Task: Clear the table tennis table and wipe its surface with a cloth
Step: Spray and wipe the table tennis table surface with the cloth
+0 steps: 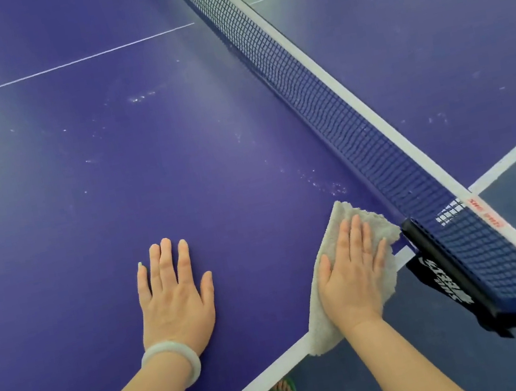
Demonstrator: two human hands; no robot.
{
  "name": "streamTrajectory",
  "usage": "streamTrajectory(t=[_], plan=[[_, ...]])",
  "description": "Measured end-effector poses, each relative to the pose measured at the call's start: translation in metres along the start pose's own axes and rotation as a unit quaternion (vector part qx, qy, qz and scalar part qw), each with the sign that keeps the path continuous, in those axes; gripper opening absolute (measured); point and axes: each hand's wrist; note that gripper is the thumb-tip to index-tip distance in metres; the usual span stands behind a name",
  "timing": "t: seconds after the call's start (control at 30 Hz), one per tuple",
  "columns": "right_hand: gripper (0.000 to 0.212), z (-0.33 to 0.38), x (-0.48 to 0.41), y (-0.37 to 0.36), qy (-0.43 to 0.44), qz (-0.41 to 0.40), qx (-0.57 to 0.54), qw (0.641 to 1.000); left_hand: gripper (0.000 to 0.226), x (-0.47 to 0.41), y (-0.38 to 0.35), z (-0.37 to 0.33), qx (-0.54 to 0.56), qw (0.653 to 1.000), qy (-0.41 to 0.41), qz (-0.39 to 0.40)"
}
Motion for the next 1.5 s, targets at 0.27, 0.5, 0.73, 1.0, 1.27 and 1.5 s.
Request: streamTrajectory(t=[0.27,0.5,0.73,1.0,1.27,1.5], plan=[[0.065,-0.022,-0.064,0.012,-0.104,0.038,-0.023,0.994,0.071,-0.001,-0.001,0.001,0.001,1.000,0.002,-0.003],[0.064,-0.021,-0.082,0.017,-0.119,0.040,-0.033,0.991,0.072,-0.001,-0.002,0.001,0.002,1.000,0.005,-0.012],[0.064,0.000,-0.068,0.012,-0.115,0.042,-0.056,0.991,0.070,0.000,-0.002,0.000,0.017,1.000,0.006,-0.024],[0.066,-0.013,-0.105,0.015,-0.106,0.037,-0.037,0.993,0.071,-0.001,-0.002,-0.001,0.019,1.000,0.004,-0.023],[0.066,0.013,-0.089,0.014,0.149,0.059,-0.040,0.986,0.070,-0.001,0.000,0.000,0.001,1.000,0.003,-0.008],[0.066,-0.021,-0.120,0.013,-0.015,0.005,-0.020,1.000,0.069,-0.001,0.001,0.000,-0.010,1.000,0.004,-0.003]])
Point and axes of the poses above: each hand's wrist, its own x-axis away from the middle knuckle, its own y-axis out of the back of the hand, z = x × y, and after that the axes turned 12 degrees about y, right-handed
